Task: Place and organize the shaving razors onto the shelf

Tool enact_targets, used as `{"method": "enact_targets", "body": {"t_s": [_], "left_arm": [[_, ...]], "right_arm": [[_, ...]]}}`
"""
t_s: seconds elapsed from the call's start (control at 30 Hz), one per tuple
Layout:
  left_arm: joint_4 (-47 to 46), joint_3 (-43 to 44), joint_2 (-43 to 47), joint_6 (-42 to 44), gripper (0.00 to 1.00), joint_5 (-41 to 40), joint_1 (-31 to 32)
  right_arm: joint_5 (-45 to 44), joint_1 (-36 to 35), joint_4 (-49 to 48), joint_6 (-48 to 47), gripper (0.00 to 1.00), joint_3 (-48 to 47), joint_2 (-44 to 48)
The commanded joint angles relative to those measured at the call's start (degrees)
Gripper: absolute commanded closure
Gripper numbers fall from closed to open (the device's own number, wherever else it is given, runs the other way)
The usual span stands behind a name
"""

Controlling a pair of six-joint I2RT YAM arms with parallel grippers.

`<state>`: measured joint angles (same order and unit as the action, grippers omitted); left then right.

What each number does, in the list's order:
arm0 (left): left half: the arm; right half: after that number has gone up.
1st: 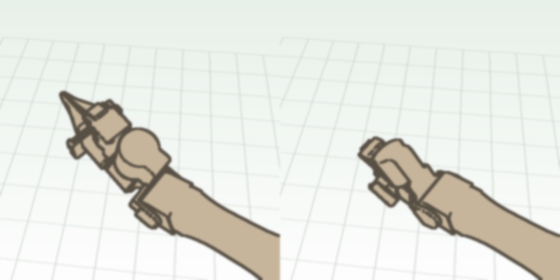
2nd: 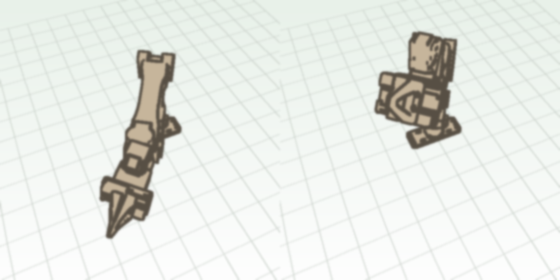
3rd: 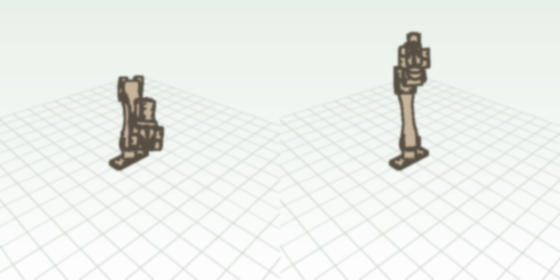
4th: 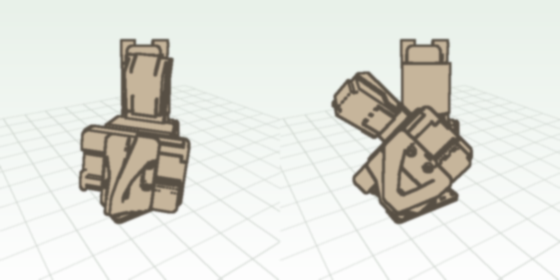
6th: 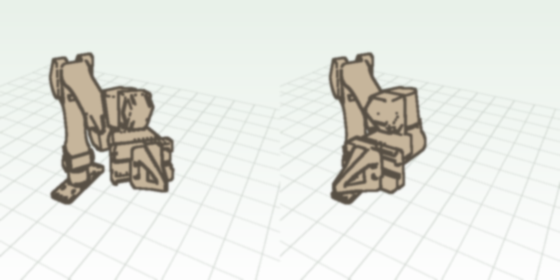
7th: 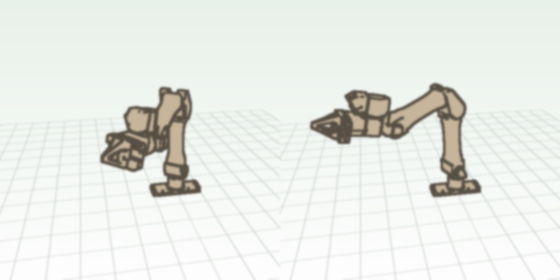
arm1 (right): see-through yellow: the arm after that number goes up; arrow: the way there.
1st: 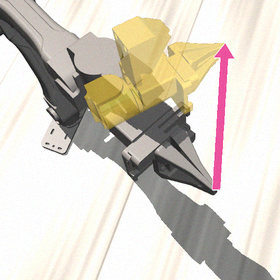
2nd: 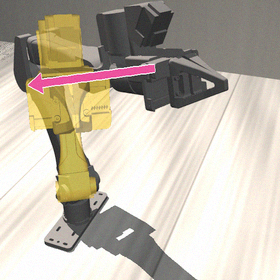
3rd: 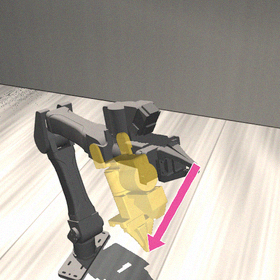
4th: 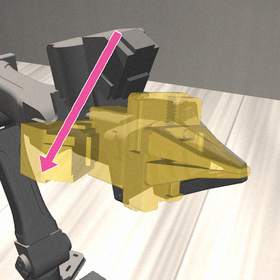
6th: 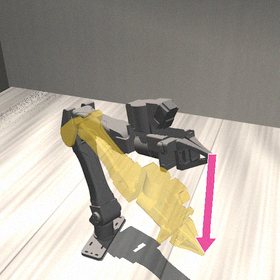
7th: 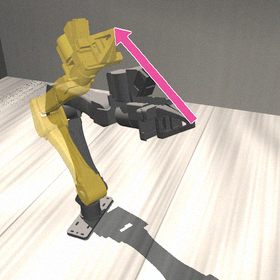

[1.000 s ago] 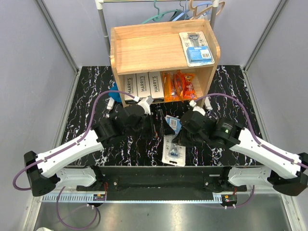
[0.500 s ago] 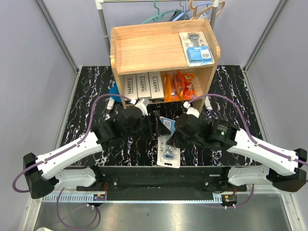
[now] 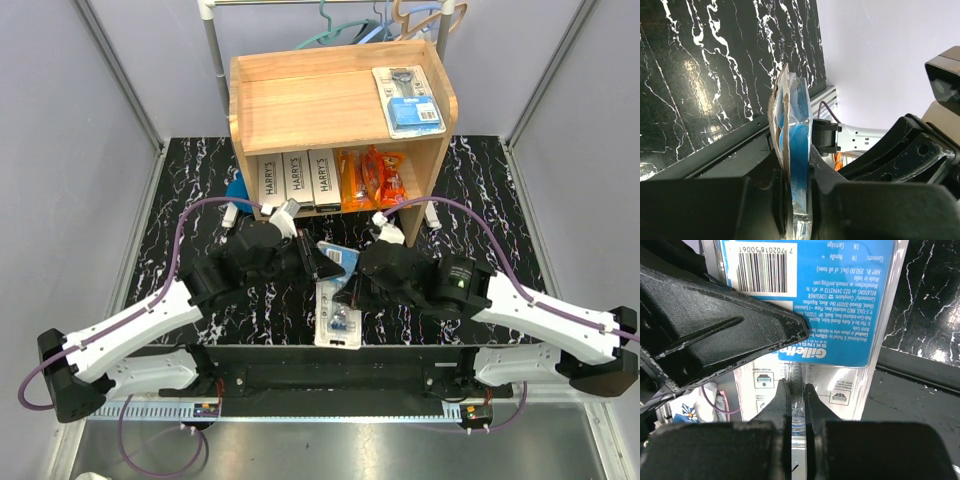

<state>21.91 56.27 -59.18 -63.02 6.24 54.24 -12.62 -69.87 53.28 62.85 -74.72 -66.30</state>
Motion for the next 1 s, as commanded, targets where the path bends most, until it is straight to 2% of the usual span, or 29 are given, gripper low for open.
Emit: {"method": "enact_targets", "body": {"t_s": [0.0,0.1,0.13,0.17,0.27,0.4,0.5,0.7,0.97], "left_arm": [[-0.3,-1.2,0.5,1.6,0.94,-1.3,-1.3],[-0.2,-1.2,0.8,1.8,1.0,-1.4,-1.4],[-0.3,-1.1,1.0,1.9,1.0,-1.4,-1.5],[-0.1,-1.2,1.0,1.9,1.0,-1.4,-1.7],[-0.1,-1.5,1.5,2.0,1.0,-1.8,-2.3],[-1.0,-2.6,3.4,1.9,1.0,-1.8,-3.7],[-3.3,-4.2,5.9,0.7,1.0,-2.4,-5.2],[-15.7,-11.4,13.9,-2.1,1.0,-3.2,-8.5],[-30.5,-18.8,21.6,-4.7,1.0,-3.9,-11.4]], "right_arm": [[-0.5,-0.8,-5.1,-0.3,0.98,1.8,5.0],[-1.5,-0.9,-8.2,0.0,0.85,4.3,9.8],[-2.0,-0.8,-9.8,0.1,0.76,5.0,10.9],[-2.6,-0.8,-10.6,0.2,0.57,6.1,11.9],[-3.4,-0.9,-11.5,-0.8,0.32,6.2,14.0],[-3.1,-0.8,-12.1,-1.1,0.19,6.3,15.1],[-2.9,-0.9,-14.9,-0.4,0.16,7.9,16.2],[-1.5,-0.8,-16.6,0.9,0.11,10.5,17.1],[-1.4,-0.8,-20.7,3.1,0.11,15.8,21.8]]}}
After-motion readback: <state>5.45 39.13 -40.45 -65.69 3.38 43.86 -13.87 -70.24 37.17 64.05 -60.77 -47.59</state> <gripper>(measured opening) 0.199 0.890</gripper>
